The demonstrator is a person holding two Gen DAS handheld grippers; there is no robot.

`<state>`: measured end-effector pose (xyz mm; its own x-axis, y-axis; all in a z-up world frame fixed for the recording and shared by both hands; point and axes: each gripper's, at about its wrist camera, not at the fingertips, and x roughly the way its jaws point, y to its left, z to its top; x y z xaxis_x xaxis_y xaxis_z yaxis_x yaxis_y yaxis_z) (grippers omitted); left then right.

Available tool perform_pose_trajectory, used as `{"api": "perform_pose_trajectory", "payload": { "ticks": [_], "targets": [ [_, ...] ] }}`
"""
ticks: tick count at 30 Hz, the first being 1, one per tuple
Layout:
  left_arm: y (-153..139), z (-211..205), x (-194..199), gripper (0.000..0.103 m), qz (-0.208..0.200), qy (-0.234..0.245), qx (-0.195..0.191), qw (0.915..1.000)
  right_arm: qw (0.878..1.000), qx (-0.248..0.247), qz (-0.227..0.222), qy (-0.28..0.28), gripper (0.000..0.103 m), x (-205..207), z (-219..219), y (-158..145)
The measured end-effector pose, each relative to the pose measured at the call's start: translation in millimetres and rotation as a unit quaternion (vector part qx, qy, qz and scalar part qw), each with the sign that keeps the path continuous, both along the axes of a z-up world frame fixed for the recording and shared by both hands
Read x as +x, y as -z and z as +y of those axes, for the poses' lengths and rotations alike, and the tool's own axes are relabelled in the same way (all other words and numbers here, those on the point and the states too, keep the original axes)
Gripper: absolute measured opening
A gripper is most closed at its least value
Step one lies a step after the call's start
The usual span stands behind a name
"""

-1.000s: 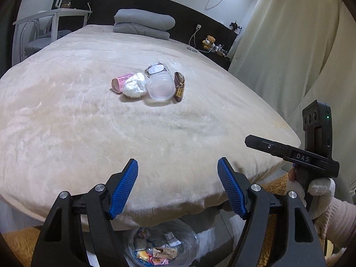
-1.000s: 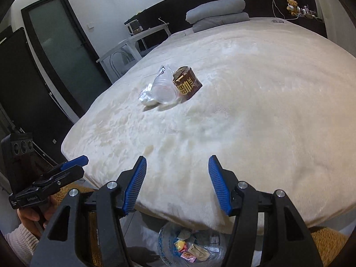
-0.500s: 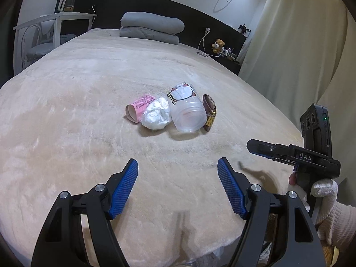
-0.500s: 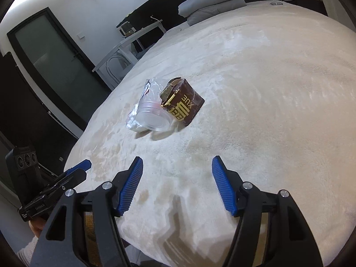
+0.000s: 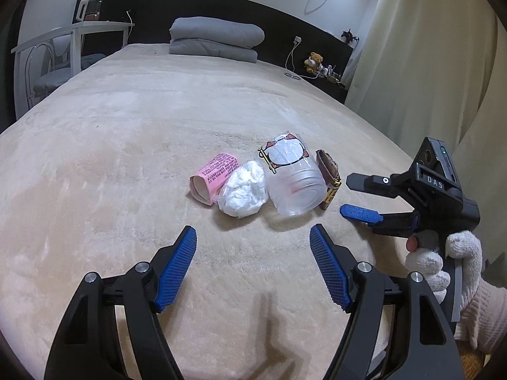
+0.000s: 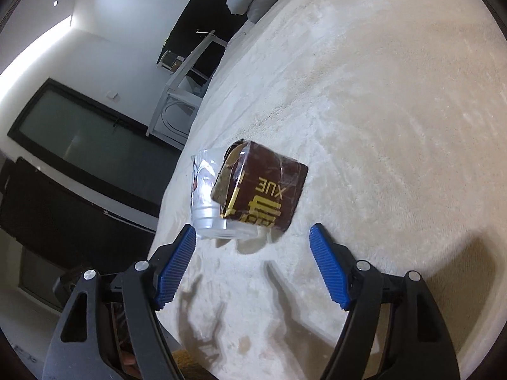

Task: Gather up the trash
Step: 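Grasp the brown XUE box with the right tool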

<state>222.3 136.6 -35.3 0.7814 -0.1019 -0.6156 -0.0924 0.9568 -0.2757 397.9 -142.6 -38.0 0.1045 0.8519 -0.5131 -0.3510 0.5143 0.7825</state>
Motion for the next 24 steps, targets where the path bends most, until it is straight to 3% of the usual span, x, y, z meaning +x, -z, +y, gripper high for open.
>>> {"api": "perform_pose_trajectory", "payload": {
  "ticks": [9,14,21,24],
  "targets": [
    [3,-4,8,0.073,0.003,0.013,-0.001,0.9999,0.999,0.030,0.039,0.014,0.073,22,5,5],
    [5,-5,13,0.073,0.006,0.015,0.001,0.9999,0.999,0.006,0.043,0.023,0.061,30,10,9],
    [8,-10,15,0.073,0.012,0.020,0.006,0.9997,0.999,0.010,0.044,0.024,0.059,28,1,8],
    [10,-8,17,0.073,0.014,0.017,0.008,0.9997,0.999,0.009,0.035,0.025,0.044,26,0,3]
  ]
}}
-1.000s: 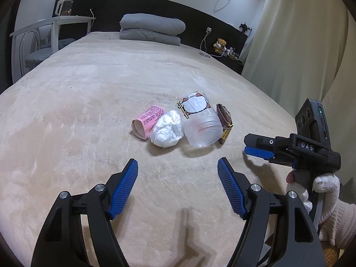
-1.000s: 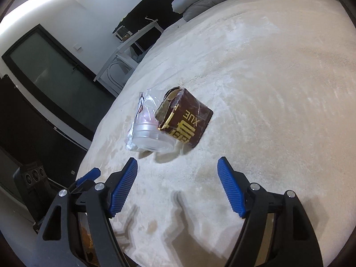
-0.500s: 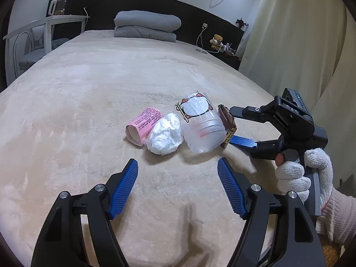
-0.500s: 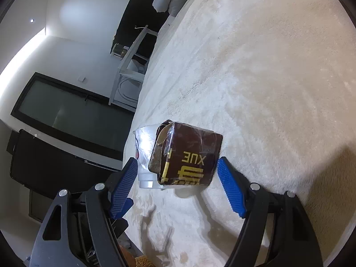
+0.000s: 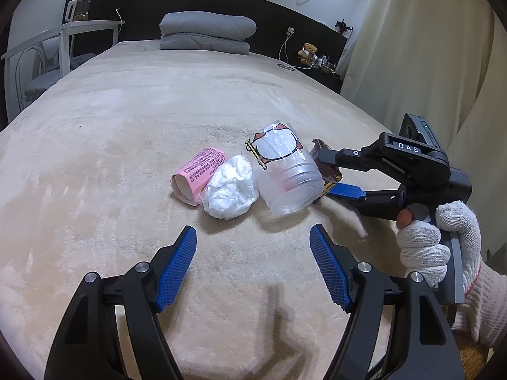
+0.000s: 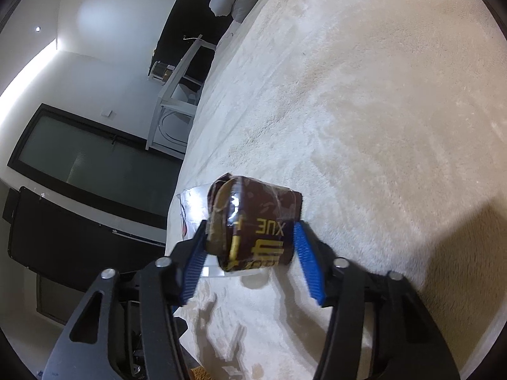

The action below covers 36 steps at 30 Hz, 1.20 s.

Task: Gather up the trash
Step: 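Grasp the brown XUE box with the right tool, then grasp the white tissue with the left tool while the right tool holds the box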

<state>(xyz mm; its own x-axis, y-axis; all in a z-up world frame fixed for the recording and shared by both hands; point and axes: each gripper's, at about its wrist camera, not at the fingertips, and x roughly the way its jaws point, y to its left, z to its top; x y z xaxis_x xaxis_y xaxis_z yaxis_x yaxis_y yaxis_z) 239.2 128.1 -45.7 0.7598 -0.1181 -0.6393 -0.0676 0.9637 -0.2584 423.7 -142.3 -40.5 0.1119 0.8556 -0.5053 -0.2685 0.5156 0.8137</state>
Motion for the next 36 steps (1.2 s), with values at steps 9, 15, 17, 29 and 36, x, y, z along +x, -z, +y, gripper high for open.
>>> {"api": "perform_pose_trajectory", "payload": {
  "ticks": [9,15,17,29,36],
  "targets": [
    [1,0,7,0.073,0.004,-0.010,0.004,0.9999,0.998,-0.037,-0.045,0.002,0.033,-10,-15,-19],
    [3,-6,13,0.073,0.007,-0.007,0.009,0.9999,0.996,-0.072,-0.047,-0.001,0.032,-12,-15,-11],
    [4,-7,14,0.073,0.009,-0.007,0.009,0.9999,0.997,-0.067,-0.050,-0.002,0.027,-11,-14,-12],
    [8,2,30,0.073,0.010,-0.021,0.038,0.9990,0.995,-0.056,-0.085,-0.006,0.026,-23,-25,-35],
    [11,2,45,0.072,0.009,-0.016,0.062,0.9979,0.988,-0.078,-0.129,-0.019,0.026,-44,-39,-52]
  ]
}}
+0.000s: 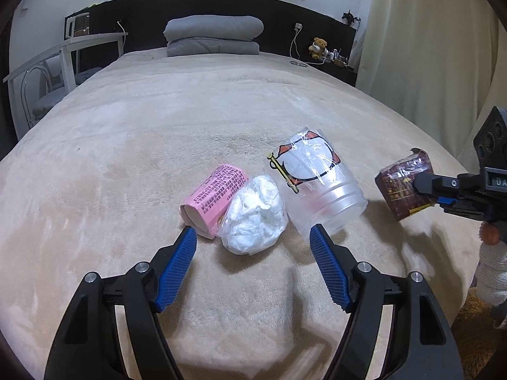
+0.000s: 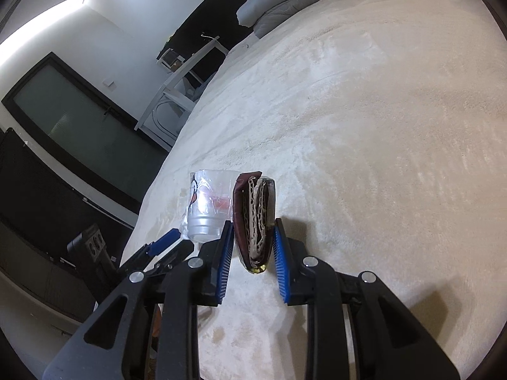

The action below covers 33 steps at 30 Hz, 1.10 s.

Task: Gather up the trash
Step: 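Grasp the white tissue with the left tool while the right tool holds the box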

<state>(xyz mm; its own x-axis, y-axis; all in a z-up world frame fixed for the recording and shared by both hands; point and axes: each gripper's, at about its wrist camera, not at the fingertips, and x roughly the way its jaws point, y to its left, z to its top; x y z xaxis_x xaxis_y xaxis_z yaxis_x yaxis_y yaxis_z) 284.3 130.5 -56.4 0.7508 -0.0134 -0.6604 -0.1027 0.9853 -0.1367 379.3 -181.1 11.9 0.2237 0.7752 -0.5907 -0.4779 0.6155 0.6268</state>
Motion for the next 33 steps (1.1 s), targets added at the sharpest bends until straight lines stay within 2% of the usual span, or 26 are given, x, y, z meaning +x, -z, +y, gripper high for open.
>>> {"api": "perform_pose_trajectory", "payload": {
  "ticks": [3,7,12,18,33],
  "targets": [
    [1,-1,7,0.072,0.002,-0.002,0.015,0.9999,1.000,-0.009,-0.011,-0.002,0.026,-5,-5,-3],
    [5,-3,16,0.053,0.009,0.004,0.030,0.9995,1.000,-0.015,-0.015,-0.005,0.026,-7,-9,-4],
    [10,-9,20,0.042,0.016,0.009,0.048,0.9987,1.000,-0.021,-0.022,-0.002,0.026,-5,-19,-5],
    [7,-11,13,0.040,0.011,0.003,0.056,0.9984,0.999,-0.022,-0.031,-0.002,0.026,-5,-22,-7],
    [-16,-18,-38,0.039,-0.015,-0.034,0.021,0.9991,0.998,-0.035,-0.048,-0.003,0.026,-26,-23,-5]
  ]
}}
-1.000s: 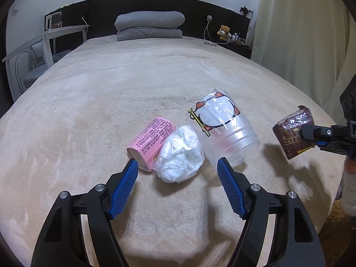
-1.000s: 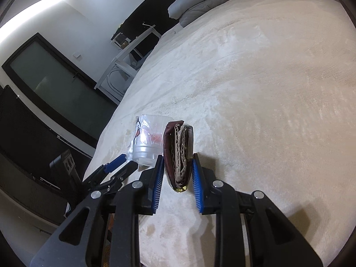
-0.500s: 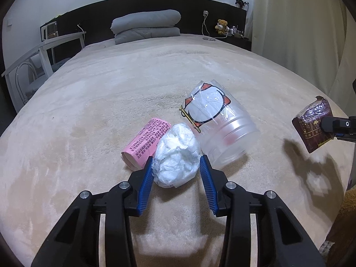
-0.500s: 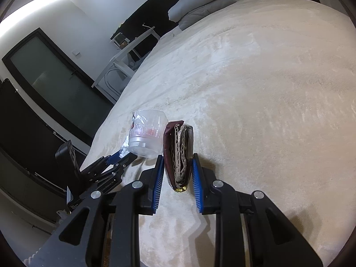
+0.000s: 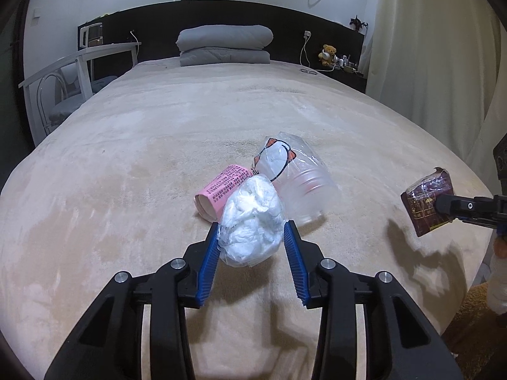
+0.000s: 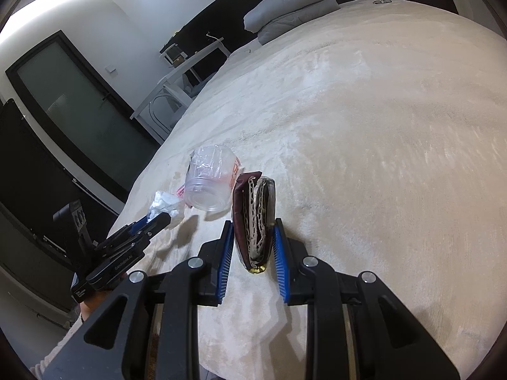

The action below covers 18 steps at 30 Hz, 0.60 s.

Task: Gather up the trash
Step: 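Grasp the white tissue with the left tool while the right tool holds the box, then lower both held items into the clear bin and open both tools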

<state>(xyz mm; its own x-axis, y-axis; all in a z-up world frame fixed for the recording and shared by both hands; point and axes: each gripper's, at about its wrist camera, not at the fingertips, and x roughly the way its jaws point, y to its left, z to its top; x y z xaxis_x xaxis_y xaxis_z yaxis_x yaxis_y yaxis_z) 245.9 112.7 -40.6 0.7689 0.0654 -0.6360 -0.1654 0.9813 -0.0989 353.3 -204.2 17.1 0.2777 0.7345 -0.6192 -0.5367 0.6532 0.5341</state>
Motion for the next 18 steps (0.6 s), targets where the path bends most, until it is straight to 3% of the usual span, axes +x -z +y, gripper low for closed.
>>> {"api": "perform_pose_trajectory", "payload": {
  "ticks": [9,18],
  "targets": [
    [-16,-20,-49,0.039,-0.032,-0.011,-0.021,0.9992,1.000,0.007,-0.022,-0.009,0.026,-37,-5,-13],
    [-29,-47,-93,0.039,-0.063,0.007,-0.023,0.9977,0.999,0.005,-0.046,-0.014,0.026,-81,-29,-22]
  ]
}}
